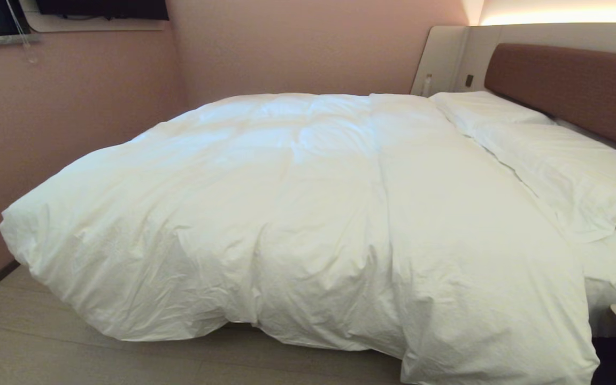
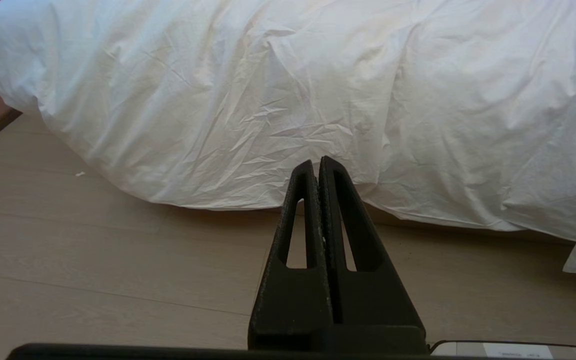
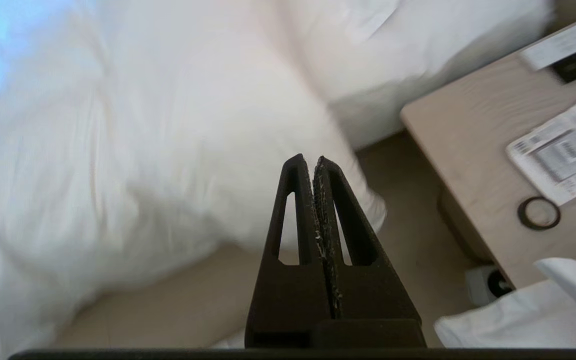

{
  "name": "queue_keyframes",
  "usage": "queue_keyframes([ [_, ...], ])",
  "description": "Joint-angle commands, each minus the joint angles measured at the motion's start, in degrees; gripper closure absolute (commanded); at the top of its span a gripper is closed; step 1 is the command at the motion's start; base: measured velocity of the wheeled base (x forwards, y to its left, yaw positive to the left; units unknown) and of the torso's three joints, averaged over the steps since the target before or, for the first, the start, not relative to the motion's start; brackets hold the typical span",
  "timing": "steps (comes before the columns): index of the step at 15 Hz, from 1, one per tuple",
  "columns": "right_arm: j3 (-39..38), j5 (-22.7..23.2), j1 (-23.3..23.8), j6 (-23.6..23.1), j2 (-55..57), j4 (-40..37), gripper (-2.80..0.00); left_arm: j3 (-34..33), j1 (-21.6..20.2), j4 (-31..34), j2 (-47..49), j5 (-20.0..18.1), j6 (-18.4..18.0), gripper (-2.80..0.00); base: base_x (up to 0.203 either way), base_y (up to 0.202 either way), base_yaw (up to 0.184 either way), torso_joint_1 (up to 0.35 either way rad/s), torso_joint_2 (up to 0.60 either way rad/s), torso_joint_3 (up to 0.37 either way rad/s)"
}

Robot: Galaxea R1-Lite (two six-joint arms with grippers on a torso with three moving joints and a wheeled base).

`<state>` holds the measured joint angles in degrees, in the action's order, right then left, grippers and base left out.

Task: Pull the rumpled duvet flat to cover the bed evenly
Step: Flatten the corners of the folded blanket

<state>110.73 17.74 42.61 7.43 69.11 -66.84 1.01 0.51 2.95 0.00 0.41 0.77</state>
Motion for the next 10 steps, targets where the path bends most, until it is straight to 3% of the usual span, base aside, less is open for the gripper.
queue_keyframes([
  [1, 0.0, -14.5, -0.4, 16.0, 1.5, 12.5, 0.00, 0.0, 0.0, 0.0, 0.0, 0.0, 0.0, 0.00, 0.000, 0.000, 0.000, 0.000, 0.00, 0.000],
  [4, -0.3, -21.2, -5.8, 19.3, 3.8, 15.4, 0.00, 0.0, 0.0, 0.0, 0.0, 0.0, 0.0, 0.00, 0.000, 0.000, 0.000, 0.000, 0.00, 0.000],
  [10, -8.0, -22.1, -21.8, 19.0, 9.9, 16.0, 0.00, 0.0, 0.0, 0.0, 0.0, 0.0, 0.0, 0.00, 0.000, 0.000, 0.000, 0.000, 0.00, 0.000],
])
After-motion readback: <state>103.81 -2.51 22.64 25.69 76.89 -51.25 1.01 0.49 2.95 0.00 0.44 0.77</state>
